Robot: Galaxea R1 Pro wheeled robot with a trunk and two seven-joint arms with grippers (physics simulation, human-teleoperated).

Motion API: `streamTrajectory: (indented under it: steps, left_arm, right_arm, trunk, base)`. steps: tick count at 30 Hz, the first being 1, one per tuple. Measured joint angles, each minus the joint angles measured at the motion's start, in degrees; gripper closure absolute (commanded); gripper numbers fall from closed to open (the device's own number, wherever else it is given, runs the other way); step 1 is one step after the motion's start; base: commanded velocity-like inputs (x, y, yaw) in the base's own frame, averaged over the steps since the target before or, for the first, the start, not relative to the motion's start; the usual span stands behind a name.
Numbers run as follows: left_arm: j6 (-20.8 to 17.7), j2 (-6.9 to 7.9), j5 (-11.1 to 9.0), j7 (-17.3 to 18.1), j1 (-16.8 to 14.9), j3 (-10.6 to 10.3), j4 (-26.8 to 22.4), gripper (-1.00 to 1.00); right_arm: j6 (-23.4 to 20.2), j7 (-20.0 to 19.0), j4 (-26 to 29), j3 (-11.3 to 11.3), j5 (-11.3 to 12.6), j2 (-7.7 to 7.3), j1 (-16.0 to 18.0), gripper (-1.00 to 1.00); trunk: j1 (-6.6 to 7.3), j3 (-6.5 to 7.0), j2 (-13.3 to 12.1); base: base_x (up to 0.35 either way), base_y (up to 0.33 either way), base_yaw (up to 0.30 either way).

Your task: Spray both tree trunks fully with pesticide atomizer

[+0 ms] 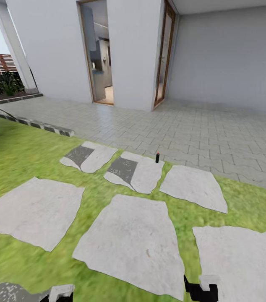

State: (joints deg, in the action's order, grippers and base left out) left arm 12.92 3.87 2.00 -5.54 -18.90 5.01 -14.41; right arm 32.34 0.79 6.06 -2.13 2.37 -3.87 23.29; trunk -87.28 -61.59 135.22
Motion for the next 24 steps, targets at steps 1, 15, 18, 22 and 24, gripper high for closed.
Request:
streamTrajectory:
  steps: [1, 15, 18, 22, 24]
  left_arm:
    - [0.0, 0.0, 0.01, 0.0, 0.0, 0.0, 0.0, -1.0]
    - [0.0, 0.0, 0.02, 0.0, 0.0, 0.0, 0.0, -1.0]
    - [0.0, 0.0, 0.02, 0.0, 0.0, 0.0, 0.0, -1.0]
    - [0.0, 0.0, 0.02, 0.0, 0.0, 0.0, 0.0, -1.0]
    - [0.0, 0.0, 0.02, 0.0, 0.0, 0.0, 0.0, -1.0]
  right_arm:
    - [0.0, 0.0, 0.0, -0.01, 0.0, 0.0, 0.0, -1.0]
    - [0.0, 0.0, 0.0, -0.03, 0.0, 0.0, 0.0, -1.0]
    - [0.0, 0.0, 0.0, -0.06, 0.0, 0.04, 0.0, -1.0]
    - [0.0, 0.06, 0.06, -0.02, 0.05, 0.2, 0.0, -1.0]
    - [0.0, 0.07, 0.08, -0.02, 0.07, 0.31, 0.0, -1.0]
  trunk:
    - [0.0, 0.0, 0.0]
    - [0.0, 0.0, 0.0]
    - [0.0, 0.0, 0.0]
    - [0.0, 0.0, 0.0]
    - [0.0, 0.0, 0.0]
  base:
    - [0.339, -0.088, 0.0]
    - [0.337, -0.093, 0.0]
    - [0.316, -0.119, 0.0]
    - [0.312, -0.124, 0.0]
    - [0.312, -0.125, 0.0]
